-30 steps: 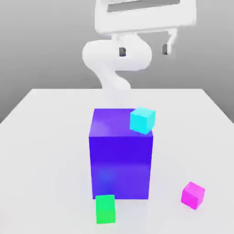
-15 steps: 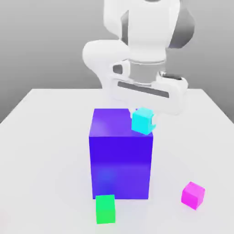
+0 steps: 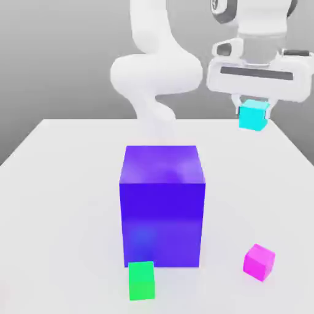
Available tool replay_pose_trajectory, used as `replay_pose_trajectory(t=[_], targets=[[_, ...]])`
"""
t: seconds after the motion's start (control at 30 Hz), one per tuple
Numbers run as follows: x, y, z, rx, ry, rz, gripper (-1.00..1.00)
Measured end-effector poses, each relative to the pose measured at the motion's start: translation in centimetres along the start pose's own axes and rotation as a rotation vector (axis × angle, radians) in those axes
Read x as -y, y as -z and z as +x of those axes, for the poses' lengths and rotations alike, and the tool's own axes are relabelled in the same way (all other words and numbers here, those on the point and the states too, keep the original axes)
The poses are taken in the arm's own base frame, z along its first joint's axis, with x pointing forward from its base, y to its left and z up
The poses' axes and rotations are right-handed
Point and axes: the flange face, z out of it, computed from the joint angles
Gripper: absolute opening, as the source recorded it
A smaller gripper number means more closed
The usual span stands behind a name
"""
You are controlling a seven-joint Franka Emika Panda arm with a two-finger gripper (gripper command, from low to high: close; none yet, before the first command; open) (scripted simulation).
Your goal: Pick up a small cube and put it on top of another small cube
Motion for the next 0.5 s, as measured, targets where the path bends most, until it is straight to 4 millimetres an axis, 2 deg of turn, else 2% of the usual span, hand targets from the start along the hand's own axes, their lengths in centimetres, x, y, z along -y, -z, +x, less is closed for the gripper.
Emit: replay_pose_trajectory(t=[0.1,0.23,0.37,0.5], targets=[[-4.3,-1.5,-4.0,-0.002,0.009,-0.012,-1.0],[-10.4,-4.2,-7.8,-0.013,0.012,-0.027,-1.0],[-16.1,-7.3,-9.9,-0.03,0.006,-0.035,-1.0],[-21.2,-10.6,-10.5,-0.048,-0.01,-0.035,-1.0]])
